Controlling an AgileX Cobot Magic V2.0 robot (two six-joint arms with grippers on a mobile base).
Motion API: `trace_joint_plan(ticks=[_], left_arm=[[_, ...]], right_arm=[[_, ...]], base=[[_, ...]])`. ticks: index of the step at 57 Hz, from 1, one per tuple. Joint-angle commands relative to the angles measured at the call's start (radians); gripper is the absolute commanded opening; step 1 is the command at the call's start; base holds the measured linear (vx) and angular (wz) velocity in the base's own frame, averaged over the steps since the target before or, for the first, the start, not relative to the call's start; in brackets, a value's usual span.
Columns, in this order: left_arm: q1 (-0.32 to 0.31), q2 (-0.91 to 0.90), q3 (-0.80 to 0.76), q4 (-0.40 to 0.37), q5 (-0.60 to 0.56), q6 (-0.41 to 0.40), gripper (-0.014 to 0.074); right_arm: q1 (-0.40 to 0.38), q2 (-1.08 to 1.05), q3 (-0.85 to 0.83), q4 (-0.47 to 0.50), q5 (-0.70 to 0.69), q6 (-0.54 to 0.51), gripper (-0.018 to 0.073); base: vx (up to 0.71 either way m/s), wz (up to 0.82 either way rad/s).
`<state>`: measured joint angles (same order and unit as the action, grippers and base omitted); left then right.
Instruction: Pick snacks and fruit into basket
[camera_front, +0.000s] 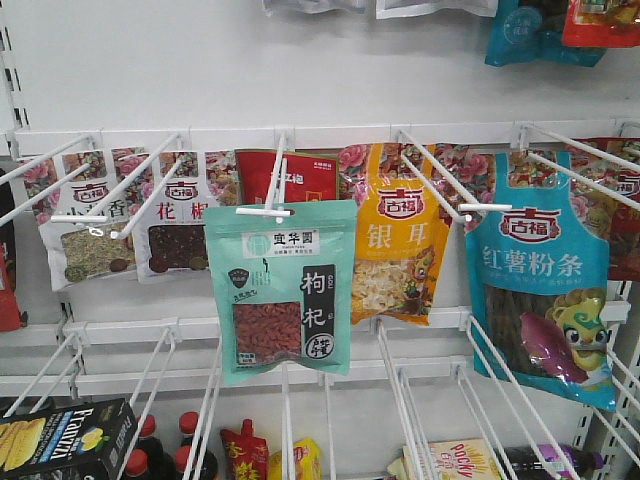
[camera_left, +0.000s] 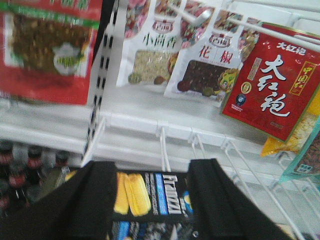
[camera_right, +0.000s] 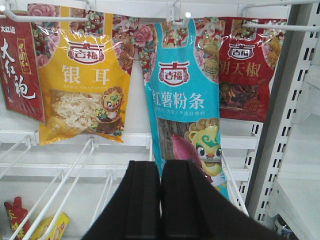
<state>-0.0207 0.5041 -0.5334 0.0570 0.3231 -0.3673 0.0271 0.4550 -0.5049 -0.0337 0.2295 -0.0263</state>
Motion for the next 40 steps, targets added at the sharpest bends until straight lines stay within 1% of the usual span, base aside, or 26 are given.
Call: trace_joint_plan(ticks=[1, 5, 8, 10, 13, 18, 22, 24, 28, 30, 34, 35, 37, 40], left_arm=[[0.0, 0.055, -0.035, -0.036, 0.005, -0.186, 0.0618], [0.0, 0.103, -0.035, -0.038, 0.054, -0.288, 0.0674], [0.0, 0.136, -0.035, -0.057, 0.072, -0.362, 0.0688], [0.0, 0.161, -0.035, -0.064, 0.074, -0.415, 0.0687], [0.0, 0.2, -0.035, -0.078, 0.074, -0.471, 0.0681], [0.0, 0.259, -0.035, -0.084, 0.072, -0.607, 0.0664], [0.0, 0.304, -0.035, -0.086, 0.066, -0.731, 0.0641], [0.0, 0.328, -0.034, -0.086, 0.064, -0.763, 0.0626], [0.0, 0.359, -0.032, -0.112, 0.058, -0.777, 0.0597], [0.0, 0.369, -0.032, -0.134, 0.053, -0.771, 0.058], [0.0, 0.374, -0.019, -0.186, 0.016, -0.722, 0.0561], [0.0, 0.374, -0.006, -0.196, -0.002, -0.693, 0.0559], [0.0, 0.374, 0.018, -0.221, -0.025, -0.667, 0.0559], [0.0, 0.372, 0.074, -0.279, -0.078, -0.639, 0.0559]], right_arm=[[-0.004, 0.013, -0.036, -0.011, -0.091, 0.0, 0.0169], [-0.004, 0.013, -0.036, -0.011, -0.091, 0.0, 0.0197], [-0.004, 0.013, -0.036, -0.011, -0.091, 0.0, 0.0216], [-0.004, 0.013, -0.036, -0.011, -0.091, 0.0, 0.0226], [-0.004, 0.013, -0.036, -0.011, -0.091, 0.0, 0.024], [-0.004, 0.013, -0.036, -0.011, -0.091, 0.0, 0.026], [-0.004, 0.013, -0.036, -0.011, -0.091, 0.0, 0.0264], [-0.004, 0.013, -0.036, -0.011, -0.091, 0.0, 0.0264], [-0.004, 0.013, -0.036, -0.012, -0.091, -0.001, 0.0264], [-0.004, 0.013, -0.036, -0.012, -0.091, -0.001, 0.0264], [-0.004, 0.013, -0.036, -0.016, -0.091, -0.002, 0.0264], [-0.004, 0.013, -0.036, -0.016, -0.091, -0.007, 0.0264], [-0.004, 0.013, -0.036, -0.019, -0.091, -0.01, 0.0264], [-0.004, 0.013, -0.036, -0.019, -0.091, -0.012, 0.0264]], base=[[0.0, 0.0], [0.0, 0.0], [0.0, 0.0], [0.0, 0.0], [0.0, 0.0], [0.0, 0.0], [0.0, 0.0], [0.0, 0.0], [0.0, 0.0], [0.0, 0.0], [0.0, 0.0], [0.0, 0.0], [0.0, 0.0], [0.0, 0.0]])
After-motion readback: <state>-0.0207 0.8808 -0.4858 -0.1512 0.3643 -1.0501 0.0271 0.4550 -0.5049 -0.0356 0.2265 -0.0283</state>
